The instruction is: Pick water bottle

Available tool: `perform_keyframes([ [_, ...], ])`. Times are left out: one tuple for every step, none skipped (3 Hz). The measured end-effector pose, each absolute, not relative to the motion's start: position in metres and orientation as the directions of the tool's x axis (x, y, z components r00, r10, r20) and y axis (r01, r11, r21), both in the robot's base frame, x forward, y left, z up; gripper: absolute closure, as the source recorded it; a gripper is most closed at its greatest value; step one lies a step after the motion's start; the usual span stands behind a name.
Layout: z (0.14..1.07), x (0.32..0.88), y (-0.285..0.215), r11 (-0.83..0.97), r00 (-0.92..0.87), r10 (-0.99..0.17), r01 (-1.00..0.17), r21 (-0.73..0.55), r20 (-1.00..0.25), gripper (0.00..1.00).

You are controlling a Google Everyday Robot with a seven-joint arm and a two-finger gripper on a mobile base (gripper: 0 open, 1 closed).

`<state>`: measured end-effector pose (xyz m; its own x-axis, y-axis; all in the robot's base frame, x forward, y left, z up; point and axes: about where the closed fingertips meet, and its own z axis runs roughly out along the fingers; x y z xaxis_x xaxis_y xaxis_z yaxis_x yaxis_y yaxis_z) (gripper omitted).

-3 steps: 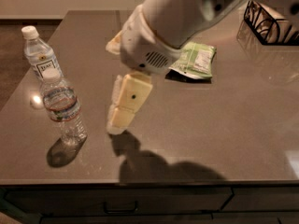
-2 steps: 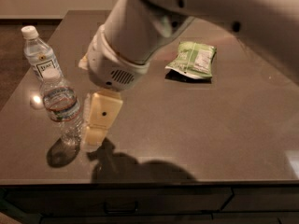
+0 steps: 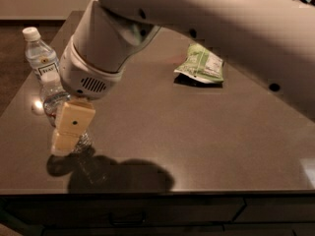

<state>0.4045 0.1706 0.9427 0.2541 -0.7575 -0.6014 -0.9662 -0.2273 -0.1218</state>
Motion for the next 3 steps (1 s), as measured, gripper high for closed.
perform_keyframes([
  [0.946,0.415,0.179,-0.198,0.215,-0.749,-0.975,-0.098,-0.627,0.39],
  [0.954,0.427,0.178,-0.160,0.165,-0.734,-0.985,-0.068,-0.659,0.63],
  [0.973,0.441,0.161,-0.121,0.114,-0.726,-0.992,-0.037,-0.678,0.87],
])
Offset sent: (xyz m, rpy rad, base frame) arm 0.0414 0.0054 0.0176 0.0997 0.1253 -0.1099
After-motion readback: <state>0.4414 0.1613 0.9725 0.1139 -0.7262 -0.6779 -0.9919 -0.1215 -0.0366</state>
